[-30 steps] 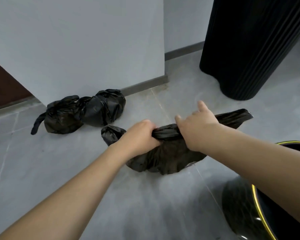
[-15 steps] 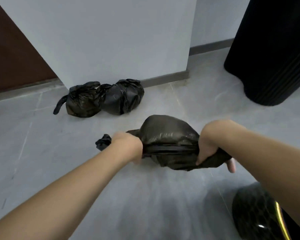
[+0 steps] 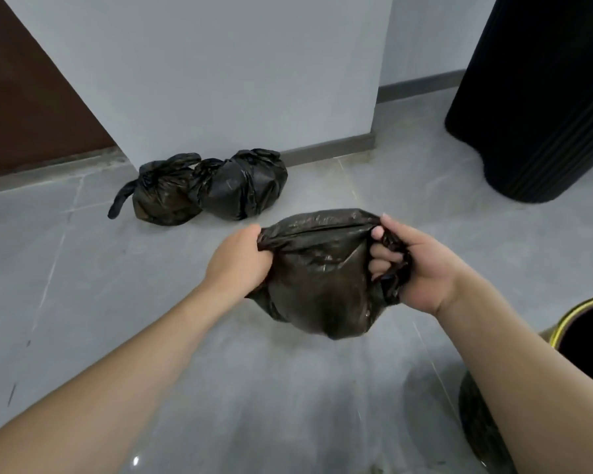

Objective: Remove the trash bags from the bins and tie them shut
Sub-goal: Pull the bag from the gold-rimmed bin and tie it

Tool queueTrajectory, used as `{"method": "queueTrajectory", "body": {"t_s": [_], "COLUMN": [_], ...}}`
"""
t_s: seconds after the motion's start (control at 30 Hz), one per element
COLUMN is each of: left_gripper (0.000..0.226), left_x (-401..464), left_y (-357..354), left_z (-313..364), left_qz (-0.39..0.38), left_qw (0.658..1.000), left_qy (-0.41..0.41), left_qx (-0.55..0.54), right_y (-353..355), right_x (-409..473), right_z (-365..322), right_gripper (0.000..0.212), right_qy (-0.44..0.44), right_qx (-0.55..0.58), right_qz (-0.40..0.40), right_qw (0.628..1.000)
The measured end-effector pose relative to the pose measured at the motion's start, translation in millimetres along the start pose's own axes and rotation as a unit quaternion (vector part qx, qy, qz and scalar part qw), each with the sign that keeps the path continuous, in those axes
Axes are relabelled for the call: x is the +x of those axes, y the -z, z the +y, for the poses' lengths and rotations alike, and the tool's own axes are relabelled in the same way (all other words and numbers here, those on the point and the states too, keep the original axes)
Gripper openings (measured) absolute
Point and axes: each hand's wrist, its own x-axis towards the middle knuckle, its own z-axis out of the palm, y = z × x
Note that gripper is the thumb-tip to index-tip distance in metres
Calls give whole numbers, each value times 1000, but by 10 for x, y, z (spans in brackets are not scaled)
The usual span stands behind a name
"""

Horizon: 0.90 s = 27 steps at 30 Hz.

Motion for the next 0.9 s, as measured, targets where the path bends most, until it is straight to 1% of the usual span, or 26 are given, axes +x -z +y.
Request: {"method": "queueTrajectory", "body": {"t_s": [0.03, 0.07, 0.1, 0.13, 0.17, 0.2, 0.23, 0.27, 0.33, 0.4, 0.47, 0.5, 0.57, 0.67, 0.73, 0.83, 0.9], "left_gripper": [11, 19, 30, 44, 54, 55, 48, 40, 34, 37, 36, 34, 27, 18, 22, 28, 23], "left_x": [-46, -110, -171, -245, -289, -320, -331, -343, -335, -324, -324, -353, -469, -679, -742, -729, -756], "left_y": [26, 27, -21, -112, -255, -402, -535, -606, -647, -659, -694, -737, -859, -976, -982, -915, -881], "left_z": [81, 143, 162, 159, 93, 5, -93, -178, -287, -286, -232, -209, -175, -120, -100, -79, -20], "left_qz": [80, 116, 115, 88, 44, -6, -54, -96, -159, -181, -176, -179, -182, -155, -136, -113, -126], "left_qw": [995, 989, 987, 986, 985, 981, 972, 961, 932, 909, 906, 910, 926, 937, 940, 931, 907], "left_qy": [-52, -87, -97, -81, -52, -21, 8, 34, 69, 62, 43, 29, -20, -99, -114, -106, -119], "left_qx": [-4, 19, 63, 112, 158, 195, 228, 258, 319, 369, 382, 372, 331, 296, 292, 330, 383], "right_y": [0, 18, 57, 120, 199, 283, 374, 456, 548, 576, 536, 499, 440, 434, 488, 505, 452], "right_x": [11, 22, 37, 44, 55, 54, 42, 21, -38, -69, -44, -17, 49, 109, 106, 99, 122], "right_z": [0, 19, 68, 144, 245, 352, 453, 549, 697, 784, 821, 821, 804, 737, 676, 597, 576], "right_gripper": [37, 39, 42, 46, 49, 51, 51, 49, 42, 36, 31, 30, 27, 23, 22, 16, 16], "right_qy": [41, 66, 74, 71, 61, 44, 21, -7, -42, -12, 56, 88, 143, 207, 230, 249, 248], "right_qx": [55, 96, 118, 122, 119, 120, 131, 155, 207, 250, 314, 340, 381, 433, 452, 450, 423], "right_qz": [12, 33, 62, 97, 134, 165, 182, 181, 128, 26, -81, -117, -155, -160, -133, -97, -63], "right_qw": [998, 993, 988, 985, 982, 978, 974, 971, 969, 968, 944, 929, 900, 863, 851, 852, 869]}}
